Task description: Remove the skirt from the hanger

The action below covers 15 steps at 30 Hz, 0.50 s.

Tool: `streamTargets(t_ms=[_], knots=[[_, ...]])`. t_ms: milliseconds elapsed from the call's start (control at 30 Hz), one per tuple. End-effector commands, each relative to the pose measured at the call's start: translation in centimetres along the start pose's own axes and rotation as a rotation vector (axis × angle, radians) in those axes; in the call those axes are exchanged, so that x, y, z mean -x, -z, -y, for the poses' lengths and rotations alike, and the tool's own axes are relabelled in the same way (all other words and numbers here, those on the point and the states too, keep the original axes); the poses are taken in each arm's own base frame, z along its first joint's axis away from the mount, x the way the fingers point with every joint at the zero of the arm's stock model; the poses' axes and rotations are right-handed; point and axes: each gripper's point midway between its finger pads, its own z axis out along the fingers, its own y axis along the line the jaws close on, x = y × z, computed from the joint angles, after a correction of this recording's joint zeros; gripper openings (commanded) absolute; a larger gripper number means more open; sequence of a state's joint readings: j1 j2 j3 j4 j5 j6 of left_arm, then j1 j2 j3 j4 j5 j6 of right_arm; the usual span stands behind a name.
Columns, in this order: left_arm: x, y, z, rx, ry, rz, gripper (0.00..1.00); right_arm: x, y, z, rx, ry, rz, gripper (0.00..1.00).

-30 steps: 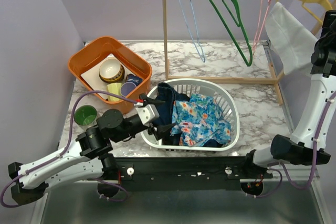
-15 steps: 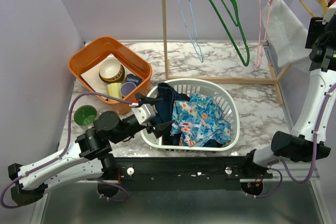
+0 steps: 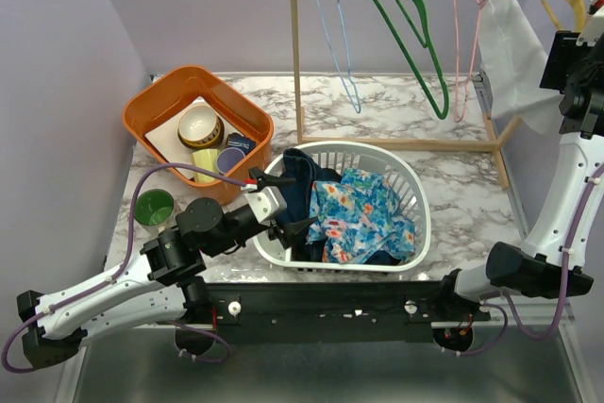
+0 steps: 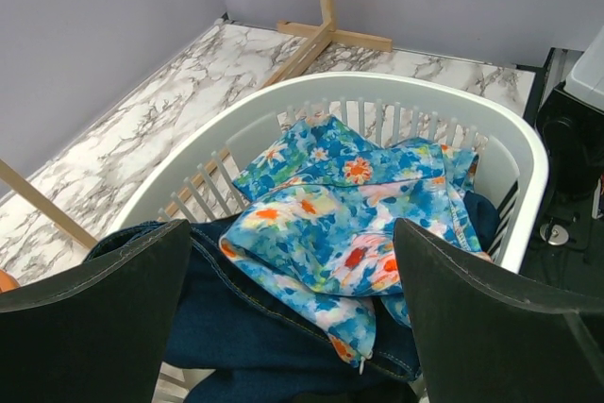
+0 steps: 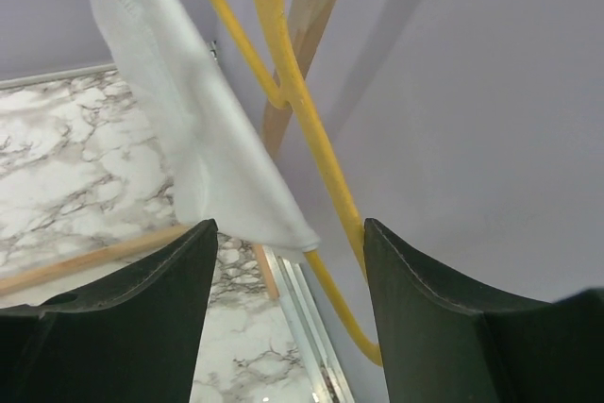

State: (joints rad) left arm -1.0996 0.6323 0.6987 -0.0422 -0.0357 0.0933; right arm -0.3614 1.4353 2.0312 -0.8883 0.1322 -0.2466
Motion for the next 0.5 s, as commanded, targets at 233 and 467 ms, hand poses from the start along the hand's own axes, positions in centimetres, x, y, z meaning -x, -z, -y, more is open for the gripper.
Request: streamTargets(t_ms=[233, 467], knots=[[0.9, -0.1, 0.1, -0.011, -0.004, 0.028, 0.99, 3.9, 1.0, 2.9, -0.12, -0.015, 0.093, 0.78], [0.4, -0.4, 0.1, -0.005, -0.003, 0.016, 0.99, 3.2, -0.8, 3.2, -0.123, -0.016, 0.062, 0.85]])
